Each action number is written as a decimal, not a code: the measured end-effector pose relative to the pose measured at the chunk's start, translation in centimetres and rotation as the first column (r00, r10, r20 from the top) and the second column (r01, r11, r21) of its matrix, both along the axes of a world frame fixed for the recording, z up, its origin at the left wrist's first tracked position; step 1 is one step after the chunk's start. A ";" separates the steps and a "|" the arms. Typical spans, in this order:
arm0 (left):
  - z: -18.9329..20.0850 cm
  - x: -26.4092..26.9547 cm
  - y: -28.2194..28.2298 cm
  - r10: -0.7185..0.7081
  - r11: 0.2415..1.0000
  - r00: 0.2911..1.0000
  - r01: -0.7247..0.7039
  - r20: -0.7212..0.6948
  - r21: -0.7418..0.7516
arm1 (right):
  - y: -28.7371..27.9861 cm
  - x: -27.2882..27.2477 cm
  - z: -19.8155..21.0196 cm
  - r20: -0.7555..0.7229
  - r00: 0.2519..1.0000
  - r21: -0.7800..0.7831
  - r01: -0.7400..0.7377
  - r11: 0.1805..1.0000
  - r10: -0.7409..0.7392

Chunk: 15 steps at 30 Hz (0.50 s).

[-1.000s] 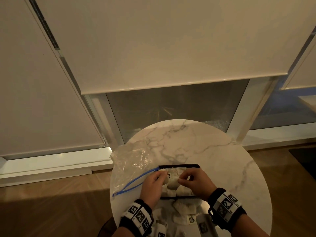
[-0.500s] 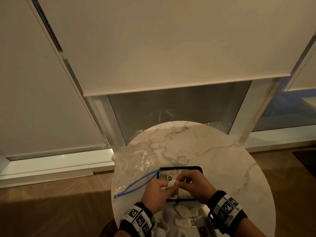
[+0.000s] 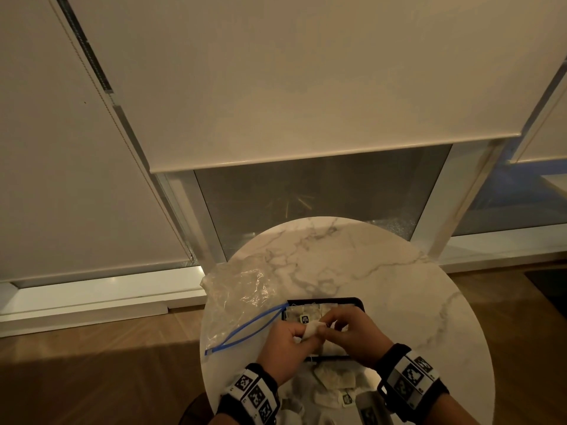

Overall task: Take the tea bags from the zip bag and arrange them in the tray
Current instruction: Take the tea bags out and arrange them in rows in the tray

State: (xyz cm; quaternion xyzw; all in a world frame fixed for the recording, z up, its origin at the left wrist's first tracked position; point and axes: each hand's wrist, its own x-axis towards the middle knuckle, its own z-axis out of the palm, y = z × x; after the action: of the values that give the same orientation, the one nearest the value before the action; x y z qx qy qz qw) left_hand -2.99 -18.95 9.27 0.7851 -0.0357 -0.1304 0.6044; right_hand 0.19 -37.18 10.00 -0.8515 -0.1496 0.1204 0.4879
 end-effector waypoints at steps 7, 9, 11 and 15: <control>-3.1 0.6 0.5 0.141 0.989 0.989 -0.139 -0.046 0.056 | -1.7 1.2 -1.6 -0.124 0.967 0.087 0.235 0.968 -0.223; -4.0 0.8 0.7 0.198 0.979 0.978 -0.194 -0.064 0.057 | -2.4 1.6 -2.0 -0.174 0.945 0.090 0.295 0.951 -0.276; -5.1 1.1 1.2 0.268 0.960 0.961 -0.260 -0.073 0.104 | -3.1 2.2 -2.7 -0.225 0.919 0.082 0.348 0.934 -0.323; -7.4 1.5 2.3 0.367 0.911 0.925 -0.337 -0.094 0.237 | -4.7 3.4 -4.8 -0.285 0.873 0.039 0.423 0.905 -0.396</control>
State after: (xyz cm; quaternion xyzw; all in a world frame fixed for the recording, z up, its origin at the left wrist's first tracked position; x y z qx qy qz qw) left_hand -1.48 -16.69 1.89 0.8289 0.1626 -0.0756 0.5299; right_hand 3.58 -41.84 5.17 -0.8137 0.0966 0.1218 0.5601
